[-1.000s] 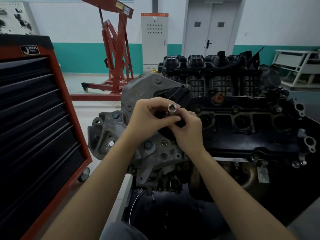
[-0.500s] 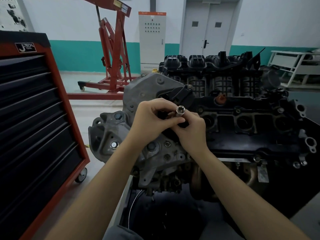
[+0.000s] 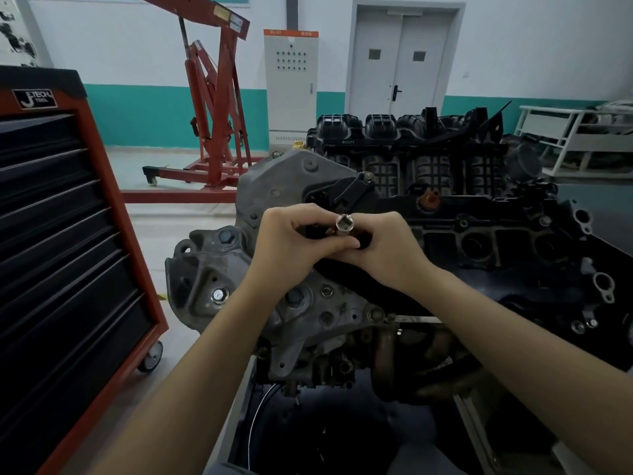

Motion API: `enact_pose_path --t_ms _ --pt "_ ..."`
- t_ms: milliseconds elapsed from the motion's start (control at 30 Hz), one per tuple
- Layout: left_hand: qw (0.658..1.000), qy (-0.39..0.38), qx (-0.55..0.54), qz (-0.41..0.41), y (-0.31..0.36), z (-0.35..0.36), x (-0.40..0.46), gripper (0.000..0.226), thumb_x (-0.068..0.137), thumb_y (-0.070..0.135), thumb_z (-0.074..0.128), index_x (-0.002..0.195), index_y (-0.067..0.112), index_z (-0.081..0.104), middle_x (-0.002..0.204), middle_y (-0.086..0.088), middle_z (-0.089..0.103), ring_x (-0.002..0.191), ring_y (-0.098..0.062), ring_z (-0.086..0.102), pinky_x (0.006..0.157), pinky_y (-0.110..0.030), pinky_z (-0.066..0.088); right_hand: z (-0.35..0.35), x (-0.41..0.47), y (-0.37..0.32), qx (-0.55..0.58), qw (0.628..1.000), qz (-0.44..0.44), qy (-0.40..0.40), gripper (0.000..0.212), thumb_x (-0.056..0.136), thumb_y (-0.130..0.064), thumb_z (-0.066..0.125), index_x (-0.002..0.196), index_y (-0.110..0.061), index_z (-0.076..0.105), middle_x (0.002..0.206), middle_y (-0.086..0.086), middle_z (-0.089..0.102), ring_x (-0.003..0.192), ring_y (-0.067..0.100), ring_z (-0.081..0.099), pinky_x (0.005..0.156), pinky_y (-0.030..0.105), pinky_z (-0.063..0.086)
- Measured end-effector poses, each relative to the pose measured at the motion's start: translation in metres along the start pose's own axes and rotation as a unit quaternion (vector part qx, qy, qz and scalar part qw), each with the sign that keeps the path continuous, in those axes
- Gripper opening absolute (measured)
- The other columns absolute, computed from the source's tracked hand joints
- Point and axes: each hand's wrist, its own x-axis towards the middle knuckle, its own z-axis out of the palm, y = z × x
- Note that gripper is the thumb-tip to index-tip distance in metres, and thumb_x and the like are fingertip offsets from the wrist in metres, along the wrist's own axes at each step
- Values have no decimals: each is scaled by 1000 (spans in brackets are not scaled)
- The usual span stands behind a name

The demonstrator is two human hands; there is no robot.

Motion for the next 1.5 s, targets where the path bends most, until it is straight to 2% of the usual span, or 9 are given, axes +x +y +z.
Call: enact_pose_path --t_ms 100,233,333,533,767,933,1100,1400,1500 --pt "998 6 -67 -16 -1 -2 0 26 68 -1 81 91 11 74 86 -4 76 84 -20 73 80 -31 58 0 0 3 87 994 -18 -67 29 88 -4 67 116 1 65 110 9 70 106 17 66 94 37 51" --pt "998 -21 -51 15 -1 -1 1 27 69 1 82 93 8 73 89 -10 74 86 -25 71 82 -41 58 1 3 6 124 991 -7 -41 20 79 -3 74 99 1 71 95 11 73 93 20 70 87 40 55" --pt "999 2 -19 30 -1 -1 1 26 64 8 85 86 15 72 86 -3 72 81 -19 69 78 -33 56 4 3 6 132 991 14 -9 21 73 -6 81 91 2 71 87 14 72 85 29 69 81 49 53" --pt "998 10 -65 7 -2 -1 -1 32 69 -6 79 94 13 73 87 7 75 83 -14 72 77 -24 55 11 -4 6 142 989 7 -41 33 92 -1 60 124 -6 61 119 2 67 114 10 61 99 29 47" --pt "1000 22 -9 9 0 -1 0 25 66 5 85 88 10 75 85 -4 75 82 -19 71 77 -32 58 39 -13 1 143 977 23 159 19 81 -6 74 100 -7 72 93 -5 72 90 2 67 80 16 49" --pt "998 4 -59 -14 2 -1 -1 27 70 -4 79 91 12 75 84 9 75 83 -12 72 75 -21 55 44 -17 10 66 988 -34 133 28 92 -8 59 120 -4 63 111 -2 65 108 18 61 97 38 47" --pt "1000 -19 7 -1 2 -1 -1 21 68 6 85 86 6 75 84 -5 74 81 -20 72 75 -36 58 47 -18 12 111 975 10 193 23 83 -8 71 106 -7 70 98 3 72 95 24 67 83 49 52" --pt "997 -43 -64 -24 6 -2 -1 29 75 -7 75 102 2 71 89 -2 75 87 -19 72 78 -28 57 47 -19 12 62 985 10 160 29 88 -20 60 112 -6 69 102 8 71 99 24 63 86 35 50" --pt "999 -39 -9 -6 3 -2 0 22 70 1 82 90 2 73 87 -10 72 84 -23 70 78 -35 56 47 -19 12 84 978 15 188 20 85 -11 69 105 -7 72 98 3 72 96 18 64 83 26 50"
